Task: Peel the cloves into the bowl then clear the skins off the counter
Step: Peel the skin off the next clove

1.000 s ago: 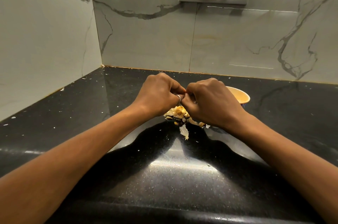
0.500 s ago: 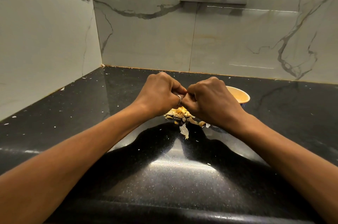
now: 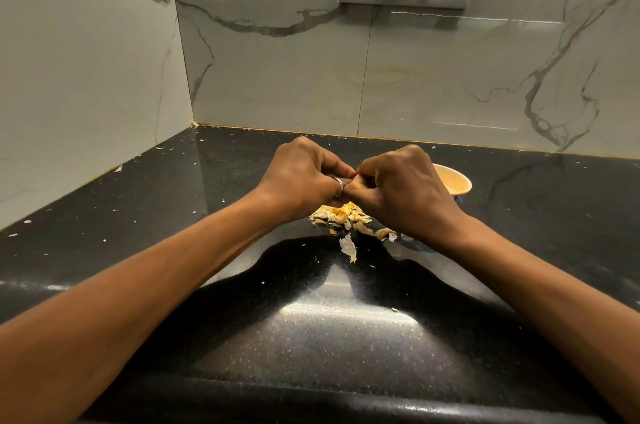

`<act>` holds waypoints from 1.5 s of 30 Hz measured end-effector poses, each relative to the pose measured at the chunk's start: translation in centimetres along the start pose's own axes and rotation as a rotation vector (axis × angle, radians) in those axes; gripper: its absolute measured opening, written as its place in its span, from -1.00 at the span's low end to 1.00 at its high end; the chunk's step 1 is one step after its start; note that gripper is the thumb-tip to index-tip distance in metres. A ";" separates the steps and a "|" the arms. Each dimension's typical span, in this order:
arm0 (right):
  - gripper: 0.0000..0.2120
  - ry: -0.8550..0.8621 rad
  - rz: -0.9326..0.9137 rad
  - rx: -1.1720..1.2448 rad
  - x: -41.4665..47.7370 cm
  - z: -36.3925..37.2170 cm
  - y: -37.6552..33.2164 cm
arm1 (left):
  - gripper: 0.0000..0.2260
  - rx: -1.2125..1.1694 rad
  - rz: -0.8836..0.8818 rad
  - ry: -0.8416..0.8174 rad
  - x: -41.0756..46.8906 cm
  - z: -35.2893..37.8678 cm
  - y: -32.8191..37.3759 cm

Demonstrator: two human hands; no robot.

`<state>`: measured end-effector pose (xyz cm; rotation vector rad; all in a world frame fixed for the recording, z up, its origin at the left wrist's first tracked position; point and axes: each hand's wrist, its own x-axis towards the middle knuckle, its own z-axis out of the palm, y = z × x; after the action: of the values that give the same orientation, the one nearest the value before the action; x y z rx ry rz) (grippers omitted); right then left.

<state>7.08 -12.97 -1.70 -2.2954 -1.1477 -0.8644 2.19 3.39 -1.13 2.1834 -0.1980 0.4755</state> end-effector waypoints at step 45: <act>-0.86 -0.131 0.825 1.114 0.8 -2.6 -0.4 | -0.82 -0.574 -0.155 -0.073 0.3 -0.5 0.8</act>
<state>6.30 -13.87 0.74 -1.5714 -0.3942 0.2349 2.11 3.31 -0.14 1.6377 -0.1769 0.2148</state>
